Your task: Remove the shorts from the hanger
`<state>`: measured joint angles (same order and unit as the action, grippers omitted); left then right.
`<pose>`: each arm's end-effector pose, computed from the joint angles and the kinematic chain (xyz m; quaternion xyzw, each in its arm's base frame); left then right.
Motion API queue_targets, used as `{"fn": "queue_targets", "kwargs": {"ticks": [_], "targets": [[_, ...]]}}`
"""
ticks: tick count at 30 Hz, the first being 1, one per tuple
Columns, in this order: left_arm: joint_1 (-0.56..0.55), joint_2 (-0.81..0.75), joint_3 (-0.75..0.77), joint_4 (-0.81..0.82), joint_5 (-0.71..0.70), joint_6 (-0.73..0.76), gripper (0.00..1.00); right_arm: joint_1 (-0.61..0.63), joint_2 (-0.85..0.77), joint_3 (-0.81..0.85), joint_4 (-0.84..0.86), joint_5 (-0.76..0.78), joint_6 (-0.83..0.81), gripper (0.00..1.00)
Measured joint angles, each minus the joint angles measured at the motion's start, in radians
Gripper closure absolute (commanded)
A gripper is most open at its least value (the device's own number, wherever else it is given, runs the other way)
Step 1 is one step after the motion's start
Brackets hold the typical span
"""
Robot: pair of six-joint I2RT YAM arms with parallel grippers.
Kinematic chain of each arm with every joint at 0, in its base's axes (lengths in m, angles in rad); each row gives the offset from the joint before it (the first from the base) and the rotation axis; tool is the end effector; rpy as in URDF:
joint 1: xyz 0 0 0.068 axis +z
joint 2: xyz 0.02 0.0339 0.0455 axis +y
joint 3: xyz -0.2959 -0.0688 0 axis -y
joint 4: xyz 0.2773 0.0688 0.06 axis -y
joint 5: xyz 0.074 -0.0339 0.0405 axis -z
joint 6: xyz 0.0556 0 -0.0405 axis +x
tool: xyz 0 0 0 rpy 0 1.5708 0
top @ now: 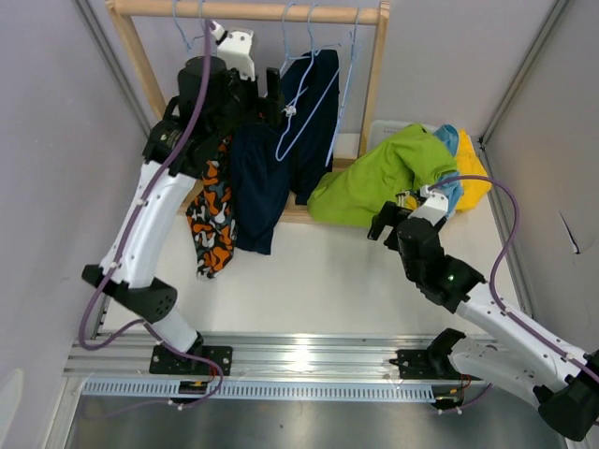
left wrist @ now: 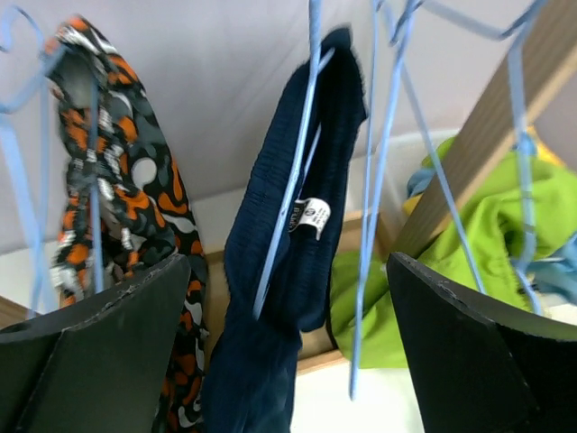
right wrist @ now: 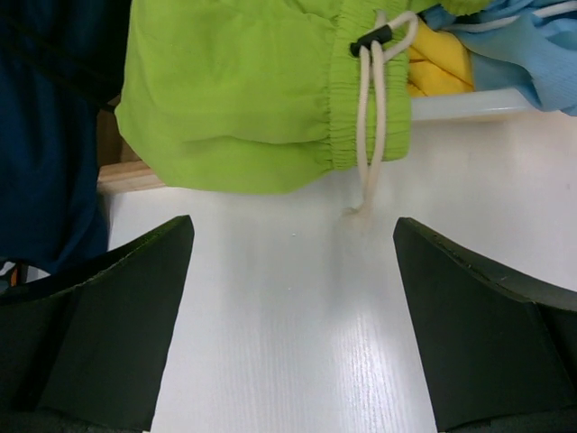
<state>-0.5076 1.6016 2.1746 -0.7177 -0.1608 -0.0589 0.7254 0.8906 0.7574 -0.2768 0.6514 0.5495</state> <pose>0.3164 -0.1658 0.5914 0.1165 0.7467 -0.1239 0.6430 0.1908 0.1241 0.3191 0.1052 0.8046 0.0942 0.5767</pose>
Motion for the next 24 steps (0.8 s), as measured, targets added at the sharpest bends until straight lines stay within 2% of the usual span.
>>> {"fn": "queue_targets", "kwargs": {"ticks": [5, 8, 10, 11, 12, 14, 15, 24], "targets": [[0.033, 0.111, 0.039, -0.020, 0.026, -0.001, 0.05, 0.001, -0.047, -0.035, -0.026, 0.014, 0.000, 0.01], [0.044, 0.137, 0.046, -0.027, 0.041, -0.001, 0.12, 0.002, -0.067, -0.056, -0.043, 0.022, 0.000, 0.00], [0.047, 0.142, 0.048, -0.026, 0.045, -0.004, 0.25, 0.002, -0.073, -0.066, -0.055, 0.024, 0.000, 0.01], [0.047, 0.142, 0.048, -0.026, 0.047, -0.006, 0.35, 0.002, -0.074, -0.069, -0.056, 0.024, 0.000, 0.01], [0.048, 0.142, 0.048, -0.024, 0.051, -0.008, 0.56, 0.002, -0.076, -0.073, -0.058, 0.025, 0.000, 0.01], [0.048, 0.142, 0.048, -0.014, 0.055, -0.010, 0.80, 0.002, -0.078, -0.080, -0.062, 0.026, 0.000, 0.00], [0.049, 0.142, 0.048, -0.010, 0.058, -0.010, 0.99, 0.002, -0.080, -0.084, -0.063, 0.026, 0.000, 0.00], [0.054, 0.174, 0.102, -0.044, 0.083, 0.000, 1.00, 0.002, -0.101, -0.103, -0.065, 0.026, 0.001, 0.01]]}}
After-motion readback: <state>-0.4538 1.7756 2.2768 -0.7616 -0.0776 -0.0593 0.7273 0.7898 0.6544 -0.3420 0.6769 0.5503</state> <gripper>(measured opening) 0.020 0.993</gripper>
